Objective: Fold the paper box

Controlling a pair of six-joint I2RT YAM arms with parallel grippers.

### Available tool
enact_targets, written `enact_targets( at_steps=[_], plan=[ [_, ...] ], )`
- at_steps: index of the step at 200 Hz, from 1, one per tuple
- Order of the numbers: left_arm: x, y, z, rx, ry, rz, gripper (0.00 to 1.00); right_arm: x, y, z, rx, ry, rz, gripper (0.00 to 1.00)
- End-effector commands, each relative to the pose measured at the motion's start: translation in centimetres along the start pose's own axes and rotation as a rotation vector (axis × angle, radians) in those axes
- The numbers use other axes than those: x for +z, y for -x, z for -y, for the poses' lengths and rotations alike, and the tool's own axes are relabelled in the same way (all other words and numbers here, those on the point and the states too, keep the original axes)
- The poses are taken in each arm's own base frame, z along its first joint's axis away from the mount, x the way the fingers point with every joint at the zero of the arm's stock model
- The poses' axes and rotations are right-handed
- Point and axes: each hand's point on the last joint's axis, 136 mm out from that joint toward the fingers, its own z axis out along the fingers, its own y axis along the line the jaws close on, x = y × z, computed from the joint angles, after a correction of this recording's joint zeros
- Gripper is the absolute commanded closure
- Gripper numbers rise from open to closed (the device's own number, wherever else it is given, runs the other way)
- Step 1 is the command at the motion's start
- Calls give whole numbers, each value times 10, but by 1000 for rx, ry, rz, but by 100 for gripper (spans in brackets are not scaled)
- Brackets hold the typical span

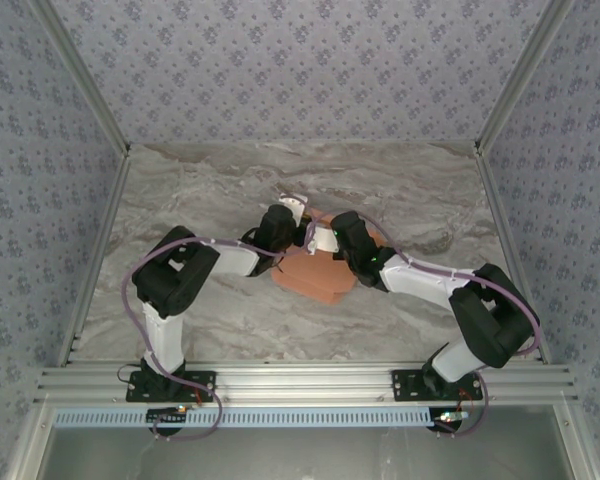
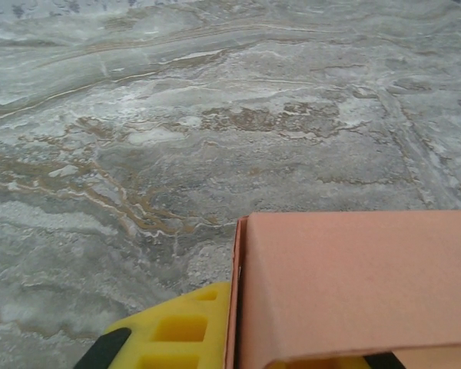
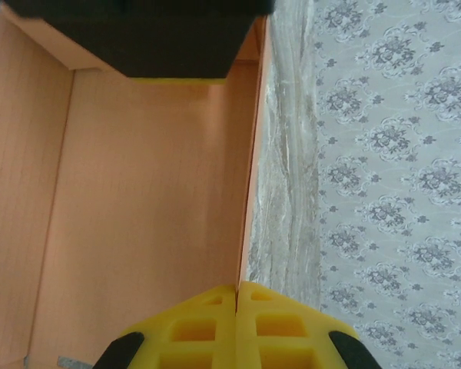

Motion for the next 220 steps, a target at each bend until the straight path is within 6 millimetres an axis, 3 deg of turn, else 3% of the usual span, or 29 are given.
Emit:
enact_targets(
  at_steps=[1,57,113,177,220],
  plan=[
    [0,-10,-43,-40,234,-32,92,0,-2,-19,-19,73,-16,100],
    [-7,-10,-64,-50,406,-41,98,0,-2,-25,-17,88,-19,100],
    [-6,-15,-72,-76,492,-21,100,0,-2,-26,-14,90,-22,100],
    [-3,-9,-55,-89,392,20,100,1,-4,-27,-13,88,-33,100],
    [-7,-4,-48,-116,268,4,86,1,-7,-24,-9,82,-42,100]
  ],
)
